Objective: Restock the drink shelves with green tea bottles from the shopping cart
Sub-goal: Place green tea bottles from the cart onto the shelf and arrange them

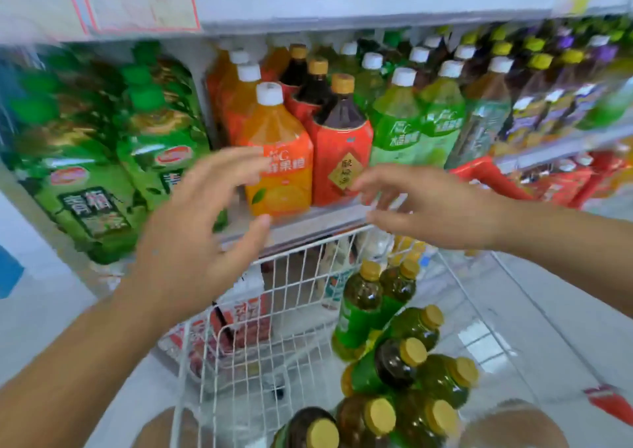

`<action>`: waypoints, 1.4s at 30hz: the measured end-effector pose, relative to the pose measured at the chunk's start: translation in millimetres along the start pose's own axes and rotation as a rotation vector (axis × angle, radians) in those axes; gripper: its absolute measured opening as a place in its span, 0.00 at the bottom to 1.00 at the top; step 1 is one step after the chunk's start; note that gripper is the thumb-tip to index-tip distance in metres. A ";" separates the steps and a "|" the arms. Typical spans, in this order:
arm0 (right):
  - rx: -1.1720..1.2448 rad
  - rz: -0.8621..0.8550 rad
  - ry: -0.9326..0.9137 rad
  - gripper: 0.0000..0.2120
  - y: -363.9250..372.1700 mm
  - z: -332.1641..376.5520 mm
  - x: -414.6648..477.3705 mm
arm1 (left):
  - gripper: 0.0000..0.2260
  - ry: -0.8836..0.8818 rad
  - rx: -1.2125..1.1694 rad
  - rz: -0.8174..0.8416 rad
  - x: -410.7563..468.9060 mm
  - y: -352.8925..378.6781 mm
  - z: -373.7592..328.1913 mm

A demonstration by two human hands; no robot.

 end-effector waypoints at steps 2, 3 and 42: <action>-0.021 0.165 0.139 0.14 24.7 -34.8 -9.1 | 0.21 -0.129 -0.104 0.217 -6.1 38.2 -2.5; -0.049 0.208 0.198 0.14 35.2 -48.2 -13.7 | 0.21 -0.212 -0.120 0.311 -9.9 60.6 -3.7; 0.140 0.188 0.143 0.11 113.0 -39.2 -8.7 | 0.29 -0.825 -0.390 0.218 -75.6 79.7 37.5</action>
Point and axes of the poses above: each hand's wrist, its own x-axis towards the middle knuckle, its own y-axis out of the palm, z = x × y, the point moved 2 cm from there along x, towards the middle knuckle, and after that the axes turned 2 degrees about -y, right-handed, at the moved point
